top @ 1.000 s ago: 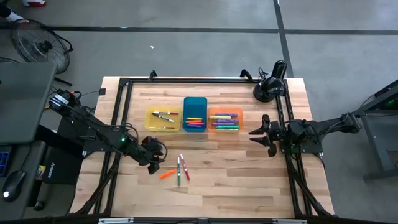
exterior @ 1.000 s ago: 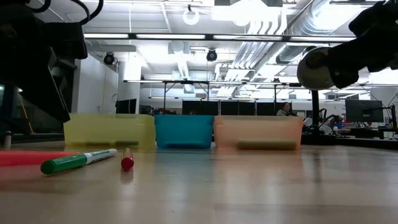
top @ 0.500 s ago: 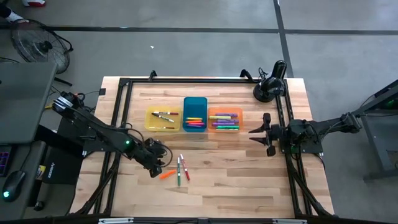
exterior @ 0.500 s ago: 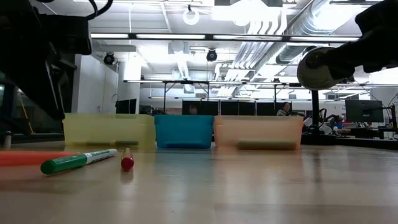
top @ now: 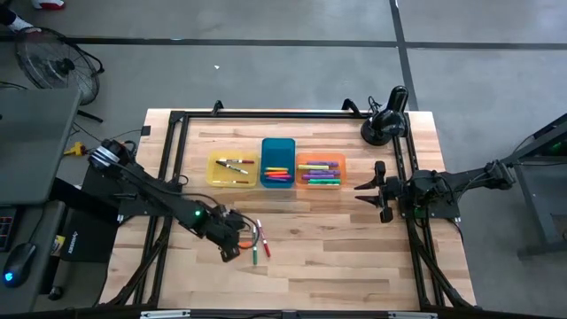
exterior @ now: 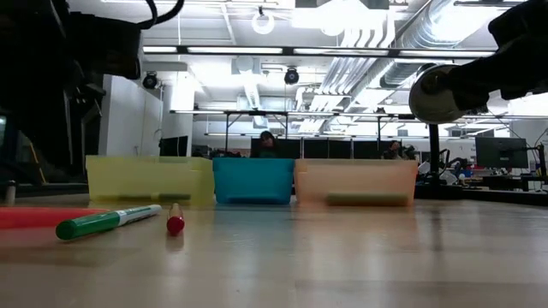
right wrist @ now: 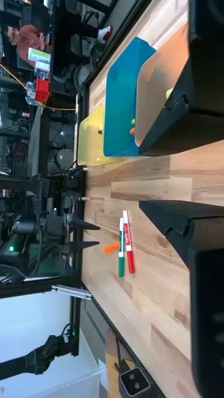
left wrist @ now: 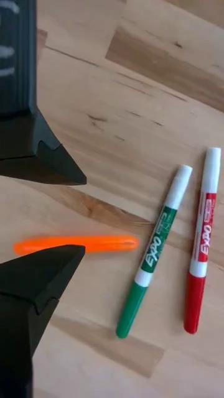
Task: Pick & Place Markers
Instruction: Put the orange pen into the blue bin
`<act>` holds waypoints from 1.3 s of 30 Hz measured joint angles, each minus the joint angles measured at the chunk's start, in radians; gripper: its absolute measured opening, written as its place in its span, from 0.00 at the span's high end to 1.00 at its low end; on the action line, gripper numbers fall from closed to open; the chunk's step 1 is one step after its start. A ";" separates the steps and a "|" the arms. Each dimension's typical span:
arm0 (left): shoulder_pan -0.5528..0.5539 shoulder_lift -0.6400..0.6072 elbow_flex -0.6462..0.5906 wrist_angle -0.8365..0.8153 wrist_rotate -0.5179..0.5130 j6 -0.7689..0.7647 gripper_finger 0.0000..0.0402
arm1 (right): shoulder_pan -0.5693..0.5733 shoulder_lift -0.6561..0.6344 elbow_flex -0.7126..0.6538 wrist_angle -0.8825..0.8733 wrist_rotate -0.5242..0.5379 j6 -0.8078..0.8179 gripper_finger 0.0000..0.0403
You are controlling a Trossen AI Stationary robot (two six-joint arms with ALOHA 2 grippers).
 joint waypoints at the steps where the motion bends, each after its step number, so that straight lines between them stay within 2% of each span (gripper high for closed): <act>1: 0.000 0.017 0.019 -0.019 0.000 -0.007 0.59 | 0.000 0.000 0.000 0.000 0.000 0.000 0.72; 5: 0.000 0.070 0.084 -0.101 0.002 -0.031 0.59 | 0.000 0.000 0.000 0.001 0.000 0.000 0.72; 14: 0.000 0.175 0.177 -0.120 0.053 -0.033 0.59 | 0.000 0.000 0.000 0.001 -0.001 0.000 0.72; 21: 0.008 0.238 0.243 -0.155 0.055 -0.052 0.59 | 0.000 0.000 0.000 0.001 -0.001 0.000 0.72; 33: 0.061 0.327 0.259 -0.199 0.177 -0.011 0.59 | 0.000 0.000 0.001 0.001 -0.001 0.000 0.72; 39: 0.060 0.351 0.260 -0.215 0.188 0.044 0.59 | 0.000 0.000 0.002 0.001 -0.002 0.000 0.72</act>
